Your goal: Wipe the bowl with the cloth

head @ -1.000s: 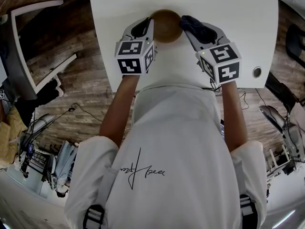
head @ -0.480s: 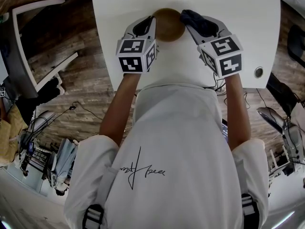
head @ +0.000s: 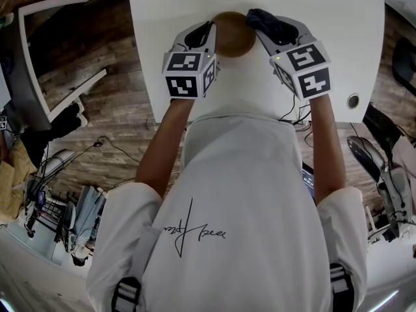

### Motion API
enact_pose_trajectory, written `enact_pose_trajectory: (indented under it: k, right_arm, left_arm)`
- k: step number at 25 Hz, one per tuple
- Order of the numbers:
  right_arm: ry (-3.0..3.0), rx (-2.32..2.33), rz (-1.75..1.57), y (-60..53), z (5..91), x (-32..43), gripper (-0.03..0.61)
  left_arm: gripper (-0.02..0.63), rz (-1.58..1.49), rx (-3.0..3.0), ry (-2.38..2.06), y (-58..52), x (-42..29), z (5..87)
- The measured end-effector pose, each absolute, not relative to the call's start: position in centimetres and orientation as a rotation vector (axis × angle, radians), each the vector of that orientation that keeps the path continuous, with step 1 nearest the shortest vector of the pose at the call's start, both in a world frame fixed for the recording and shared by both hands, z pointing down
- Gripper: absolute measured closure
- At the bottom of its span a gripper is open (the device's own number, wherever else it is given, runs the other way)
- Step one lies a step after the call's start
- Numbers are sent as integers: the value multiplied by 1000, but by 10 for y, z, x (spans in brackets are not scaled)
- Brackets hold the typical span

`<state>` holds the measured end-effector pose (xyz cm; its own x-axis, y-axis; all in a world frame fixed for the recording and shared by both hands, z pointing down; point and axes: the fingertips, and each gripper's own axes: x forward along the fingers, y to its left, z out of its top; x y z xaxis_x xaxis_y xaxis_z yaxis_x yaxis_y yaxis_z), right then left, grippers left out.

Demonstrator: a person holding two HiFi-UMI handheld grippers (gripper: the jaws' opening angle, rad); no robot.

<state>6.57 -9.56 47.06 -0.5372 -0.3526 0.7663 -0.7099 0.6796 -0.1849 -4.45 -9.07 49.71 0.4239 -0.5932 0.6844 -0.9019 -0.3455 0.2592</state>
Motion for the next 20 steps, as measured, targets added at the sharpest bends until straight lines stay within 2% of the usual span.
enact_pose_trajectory:
  k: [20]
  right_arm:
    - [-2144, 740, 499, -117, 474, 28, 459]
  left_arm:
    - [591, 645, 2071, -1240, -99, -66, 501]
